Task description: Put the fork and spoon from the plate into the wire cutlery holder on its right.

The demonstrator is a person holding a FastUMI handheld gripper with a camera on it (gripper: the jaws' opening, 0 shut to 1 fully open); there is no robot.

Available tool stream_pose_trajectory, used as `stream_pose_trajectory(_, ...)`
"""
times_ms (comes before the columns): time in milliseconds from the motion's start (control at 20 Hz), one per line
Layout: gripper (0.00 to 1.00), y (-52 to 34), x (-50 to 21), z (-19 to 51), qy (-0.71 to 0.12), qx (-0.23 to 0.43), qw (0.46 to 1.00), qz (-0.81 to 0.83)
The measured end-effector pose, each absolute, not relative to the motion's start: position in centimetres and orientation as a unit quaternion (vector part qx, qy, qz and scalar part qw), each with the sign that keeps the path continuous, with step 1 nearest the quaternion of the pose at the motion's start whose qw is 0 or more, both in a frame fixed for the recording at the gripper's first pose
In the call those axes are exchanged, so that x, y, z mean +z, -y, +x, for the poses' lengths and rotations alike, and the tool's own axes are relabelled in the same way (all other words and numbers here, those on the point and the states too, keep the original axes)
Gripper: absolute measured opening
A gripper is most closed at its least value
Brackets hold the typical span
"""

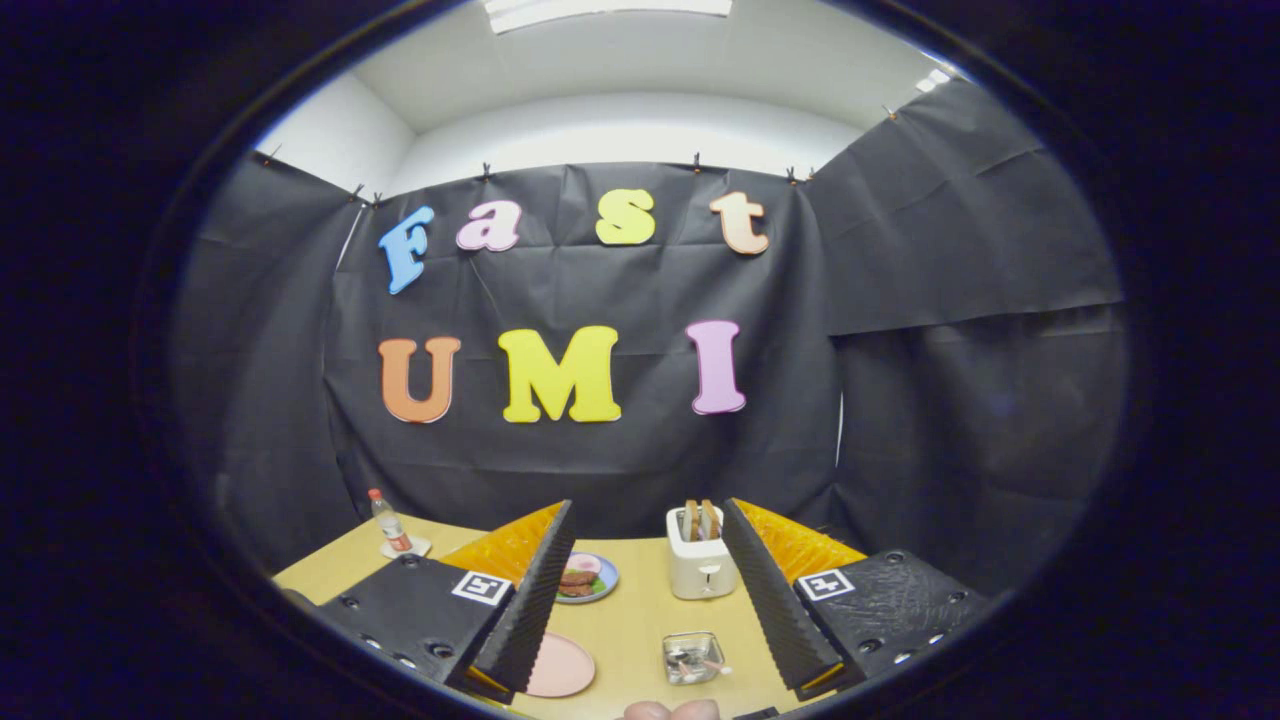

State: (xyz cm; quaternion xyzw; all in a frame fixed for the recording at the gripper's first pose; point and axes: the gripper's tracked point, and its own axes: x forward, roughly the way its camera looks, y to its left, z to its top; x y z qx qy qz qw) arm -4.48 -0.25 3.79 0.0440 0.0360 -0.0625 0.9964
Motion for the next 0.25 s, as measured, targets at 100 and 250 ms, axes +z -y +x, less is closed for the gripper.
stream_pose_trajectory(100,0.88,0.33,3.99,-4.57,-0.032,-0.065,0.996,0.048)
stream_pose_trajectory(250,0.88,0.54,4.3,-4.53,-0.027,-0.069,0.996,0.049)
